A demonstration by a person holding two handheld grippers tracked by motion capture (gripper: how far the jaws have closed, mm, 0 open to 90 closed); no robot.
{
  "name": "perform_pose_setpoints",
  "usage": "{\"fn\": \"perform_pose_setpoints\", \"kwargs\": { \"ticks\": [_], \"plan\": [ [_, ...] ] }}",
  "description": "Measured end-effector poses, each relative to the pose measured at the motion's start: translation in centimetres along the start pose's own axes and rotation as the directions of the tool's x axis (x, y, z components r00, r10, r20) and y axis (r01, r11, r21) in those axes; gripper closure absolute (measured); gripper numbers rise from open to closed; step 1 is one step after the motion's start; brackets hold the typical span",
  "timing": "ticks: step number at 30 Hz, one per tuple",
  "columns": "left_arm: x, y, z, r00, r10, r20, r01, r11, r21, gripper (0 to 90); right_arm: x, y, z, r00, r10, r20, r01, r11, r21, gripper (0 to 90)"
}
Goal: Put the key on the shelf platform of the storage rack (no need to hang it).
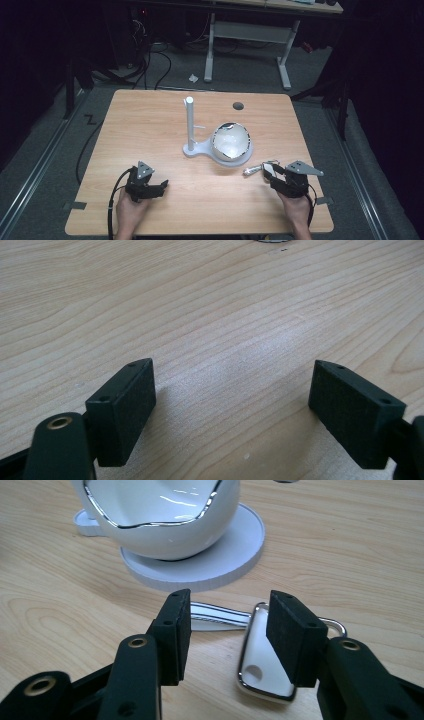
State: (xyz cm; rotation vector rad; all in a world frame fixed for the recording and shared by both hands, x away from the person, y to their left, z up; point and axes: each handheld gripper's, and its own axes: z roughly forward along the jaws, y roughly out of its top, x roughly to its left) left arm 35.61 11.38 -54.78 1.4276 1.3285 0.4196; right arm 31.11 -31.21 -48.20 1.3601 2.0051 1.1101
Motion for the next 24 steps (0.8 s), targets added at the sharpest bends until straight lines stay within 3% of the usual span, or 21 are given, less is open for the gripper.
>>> {"fn": "perform_pose_setpoints", "kwargs": {
  "ticks": [11, 24],
  "plan": [
    [0.0, 0.0, 0.0, 1.0, 0.0, 0.0, 0.0, 1.0, 0.0, 19.3, -2.1, -0.2, 0.3, 0.9981, 0.041, 0.045, -0.042, 0.999, 0.022, 53.6],
    [0.0, 0.0, 0.0, 1.0, 0.0, 0.0, 0.0, 1.0, 0.0, 19.3, -3.9, -1.0, 1.6, 0.9928, 0.092, 0.077, -0.099, 0.991, 0.085, 57.5]
  ]
}}
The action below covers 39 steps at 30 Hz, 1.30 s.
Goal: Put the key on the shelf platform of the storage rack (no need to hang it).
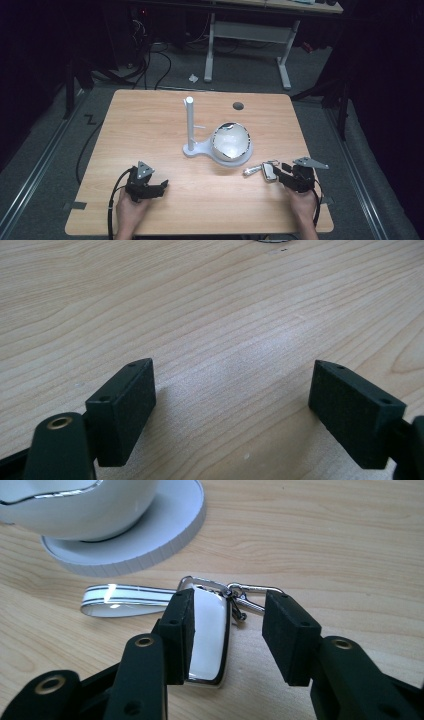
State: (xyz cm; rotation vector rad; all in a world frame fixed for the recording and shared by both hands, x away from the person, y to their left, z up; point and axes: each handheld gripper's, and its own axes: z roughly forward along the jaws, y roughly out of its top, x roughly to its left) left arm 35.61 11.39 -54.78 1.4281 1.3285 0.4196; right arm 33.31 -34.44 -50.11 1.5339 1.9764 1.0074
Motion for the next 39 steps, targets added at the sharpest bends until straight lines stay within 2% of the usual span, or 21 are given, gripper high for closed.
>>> {"fn": "perform_pose_setpoints", "kwargs": {
  "ticks": [12, 22, 29, 33, 39],
  "plan": [
    [0.0, 0.0, 0.0, 1.0, 0.0, 0.0, 0.0, 1.0, 0.0, 19.3, -0.5, -0.2, 1.5, 0.9998, 0.015, -0.013, -0.014, 0.999, 0.037, 63.4],
    [0.0, 0.0, 0.0, 1.0, 0.0, 0.0, 0.0, 1.0, 0.0, 19.3, -1.1, -0.3, 2.3, 0.9963, 0.065, -0.056, -0.062, 0.997, 0.054, 70.4],
    [0.0, 0.0, 0.0, 1.0, 0.0, 0.0, 0.0, 1.0, 0.0, 19.3, -1.2, -0.3, 2.4, 0.9946, 0.061, -0.084, -0.056, 0.997, 0.053, 79.9],
    [0.0, 0.0, 0.0, 1.0, 0.0, 0.0, 0.0, 1.0, 0.0, 19.3, -1.3, -0.4, 2.4, 0.996, 0.054, -0.071, -0.05, 0.997, 0.062, 86.6],
    [0.0, 0.0, 0.0, 1.0, -0.001, 0.0, 0.001, 1.0, 0.0, 19.3, -1.3, -0.6, 2.5, 0.9971, 0.042, -0.064, -0.038, 0.997, 0.072, 89.3]
  ]
}}
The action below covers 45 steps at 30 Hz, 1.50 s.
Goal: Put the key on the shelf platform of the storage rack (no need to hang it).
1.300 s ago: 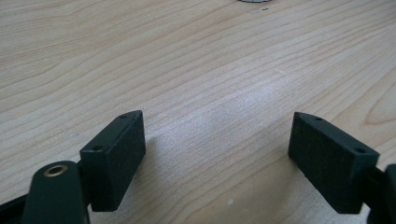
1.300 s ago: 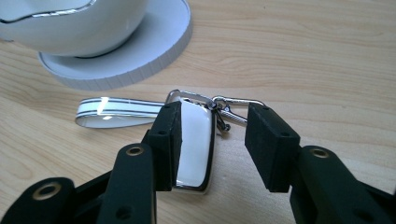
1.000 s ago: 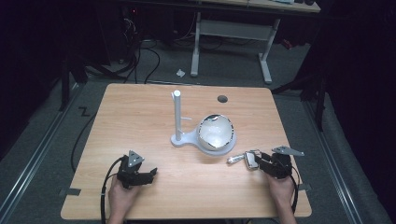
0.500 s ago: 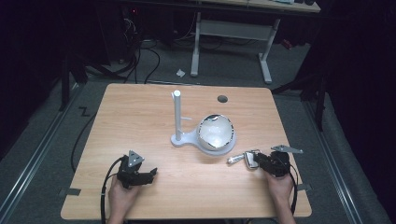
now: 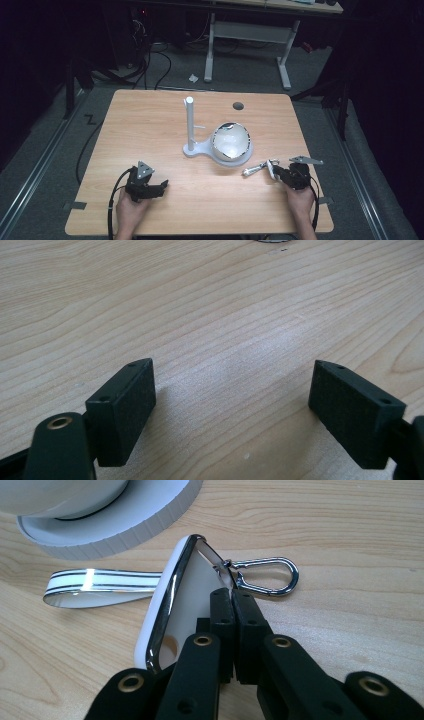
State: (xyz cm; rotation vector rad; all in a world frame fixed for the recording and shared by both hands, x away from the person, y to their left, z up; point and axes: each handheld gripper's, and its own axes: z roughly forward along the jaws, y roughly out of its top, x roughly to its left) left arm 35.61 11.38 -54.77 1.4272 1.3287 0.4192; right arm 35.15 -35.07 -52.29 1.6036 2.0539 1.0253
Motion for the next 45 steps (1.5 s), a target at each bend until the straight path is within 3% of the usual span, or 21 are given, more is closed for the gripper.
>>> {"fn": "perform_pose_setpoints", "kwargs": {
  "ticks": [7, 20, 31, 45],
  "plan": [
    [0.0, 0.0, 0.0, 1.0, 0.001, 0.0, -0.001, 1.0, 0.001, 19.3, 0.3, 0.1, -0.2, 0.9998, -0.019, -0.003, 0.019, 1.0, -0.02, 89.9],
    [0.0, 0.0, 0.0, 1.0, 0.001, 0.0, -0.001, 1.0, 0.001, 19.3, 0.7, 0.8, -2.2, 0.9979, -0.064, -0.001, 0.064, 0.996, -0.068, 90.0],
    [0.0, 0.0, 0.0, 1.0, 0.0, 0.0, 0.0, 1.0, 0.001, 19.3, 1.9, 2.6, -4.3, 0.9922, -0.124, 0.0, 0.124, 0.986, -0.111, 90.0],
    [0.0, 0.0, 0.0, 1.0, -0.001, 0.001, 0.001, 1.0, 0.0, 19.3, 3.6, 5.0, -6.8, 0.9797, -0.2, -0.018, 0.194, 0.966, -0.17, 90.0]
  ]
}}
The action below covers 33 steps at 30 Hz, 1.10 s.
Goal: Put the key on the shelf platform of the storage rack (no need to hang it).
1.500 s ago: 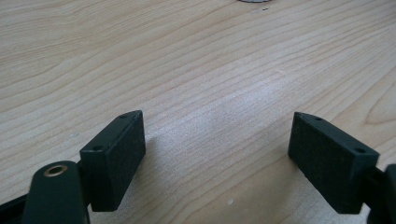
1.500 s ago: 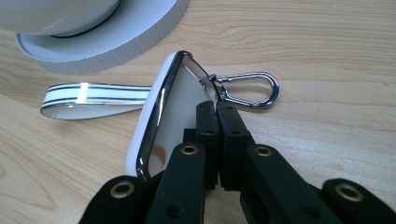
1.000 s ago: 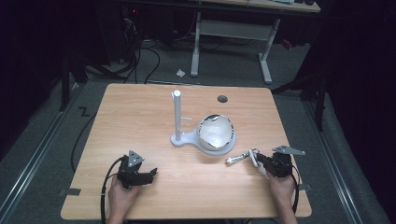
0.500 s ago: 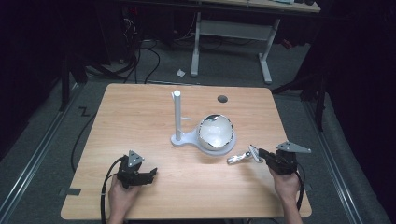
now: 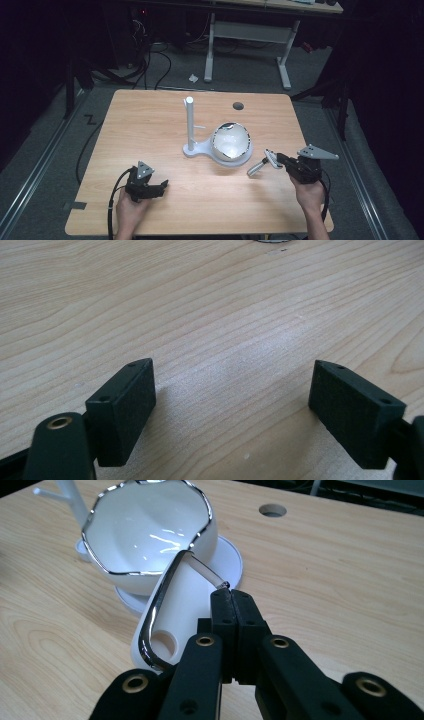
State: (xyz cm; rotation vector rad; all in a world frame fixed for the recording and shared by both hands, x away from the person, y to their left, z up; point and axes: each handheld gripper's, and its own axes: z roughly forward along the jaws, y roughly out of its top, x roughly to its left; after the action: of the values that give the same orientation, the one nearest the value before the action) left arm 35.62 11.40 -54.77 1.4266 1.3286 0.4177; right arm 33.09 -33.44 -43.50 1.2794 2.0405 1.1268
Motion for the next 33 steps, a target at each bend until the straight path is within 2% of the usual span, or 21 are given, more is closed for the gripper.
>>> {"fn": "perform_pose_setpoints", "kwargs": {
  "ticks": [8, 14, 23, 28, 33],
  "plan": [
    [0.0, 0.0, 0.0, 1.0, -0.003, 0.001, 0.003, 1.0, 0.0, 19.3, 0.9, 2.0, -1.1, 0.9984, -0.056, -0.011, 0.055, 0.998, -0.02, 90.0],
    [0.0, 0.0, 0.0, 1.0, -0.002, 0.001, 0.002, 1.0, 0.001, 19.3, 1.5, 3.2, -1.6, 0.9966, -0.079, -0.025, 0.078, 0.996, -0.037, 90.0],
    [0.0, 0.0, 0.0, 1.0, -0.003, 0.001, 0.003, 1.0, -0.001, 19.3, 2.7, 5.1, -2.0, 0.9903, -0.131, -0.048, 0.127, 0.99, -0.067, 90.0],
    [0.0, 0.0, 0.0, 1.0, 0.0, 0.0, 0.0, 1.0, 0.0, 19.3, 3.2, 6.1, -2.0, 0.9878, -0.141, -0.067, 0.135, 0.988, -0.079, 90.0],
    [0.0, 0.0, 0.0, 1.0, -0.002, 0.0, 0.002, 1.0, -0.001, 19.3, 3.9, 7.3, -2.0, 0.9813, -0.177, -0.075, 0.169, 0.981, -0.096, 90.0]
  ]
}}
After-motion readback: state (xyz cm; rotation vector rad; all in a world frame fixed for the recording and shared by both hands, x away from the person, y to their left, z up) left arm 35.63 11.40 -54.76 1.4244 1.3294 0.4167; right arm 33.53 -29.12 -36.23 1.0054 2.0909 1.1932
